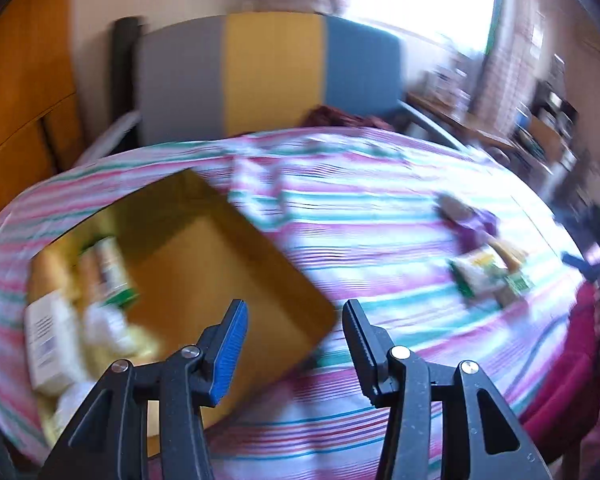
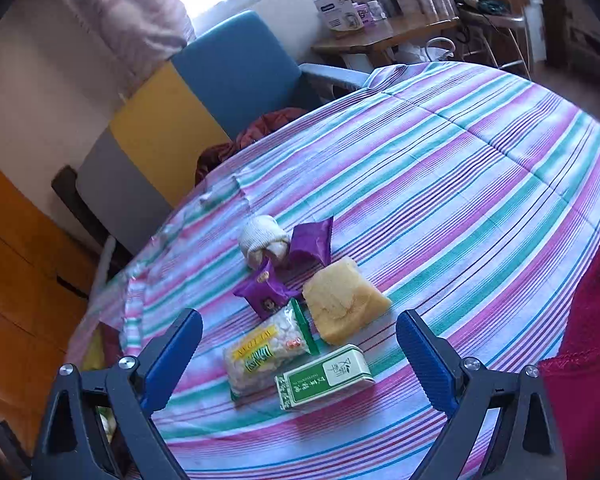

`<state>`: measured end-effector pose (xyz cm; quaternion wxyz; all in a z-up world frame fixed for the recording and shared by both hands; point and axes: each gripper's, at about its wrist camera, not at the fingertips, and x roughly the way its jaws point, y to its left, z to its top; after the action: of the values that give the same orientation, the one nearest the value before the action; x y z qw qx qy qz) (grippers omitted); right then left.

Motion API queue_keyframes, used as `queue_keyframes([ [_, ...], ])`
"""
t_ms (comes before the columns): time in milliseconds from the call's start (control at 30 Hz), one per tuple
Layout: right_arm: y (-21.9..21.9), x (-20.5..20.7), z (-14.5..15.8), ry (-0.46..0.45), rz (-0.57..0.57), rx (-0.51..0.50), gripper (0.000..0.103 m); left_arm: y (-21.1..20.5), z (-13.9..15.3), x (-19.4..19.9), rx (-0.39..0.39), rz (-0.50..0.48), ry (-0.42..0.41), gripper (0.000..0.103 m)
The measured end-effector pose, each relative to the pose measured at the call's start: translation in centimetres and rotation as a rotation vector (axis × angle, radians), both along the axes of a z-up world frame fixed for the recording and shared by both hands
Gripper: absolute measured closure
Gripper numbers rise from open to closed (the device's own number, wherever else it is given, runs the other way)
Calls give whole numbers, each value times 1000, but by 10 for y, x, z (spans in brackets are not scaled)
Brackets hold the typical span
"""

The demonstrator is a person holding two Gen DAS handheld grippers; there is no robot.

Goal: Organize objects
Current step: 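Grasp the WEIDAN snack bag with the left gripper while the right gripper approaches the purple packets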

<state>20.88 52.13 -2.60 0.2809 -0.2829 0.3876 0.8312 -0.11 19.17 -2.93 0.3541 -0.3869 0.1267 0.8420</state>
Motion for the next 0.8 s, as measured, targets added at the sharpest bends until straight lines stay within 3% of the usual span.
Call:
queue_keyframes([
  [333, 9, 9, -9, 99, -4, -88, 4, 112, -27, 42, -77, -389, -36, 53],
  [433, 10, 9, -10, 109, 4, -91, 3, 138, -31, 51, -101, -496, -27, 44],
  [633, 11, 8, -12, 120, 21, -109, 3, 191, -41, 61, -156, -623, -13, 34],
  [800, 15, 9, -17, 137, 23, -144, 2, 222, -58, 58, -210, -689, -31, 33],
])
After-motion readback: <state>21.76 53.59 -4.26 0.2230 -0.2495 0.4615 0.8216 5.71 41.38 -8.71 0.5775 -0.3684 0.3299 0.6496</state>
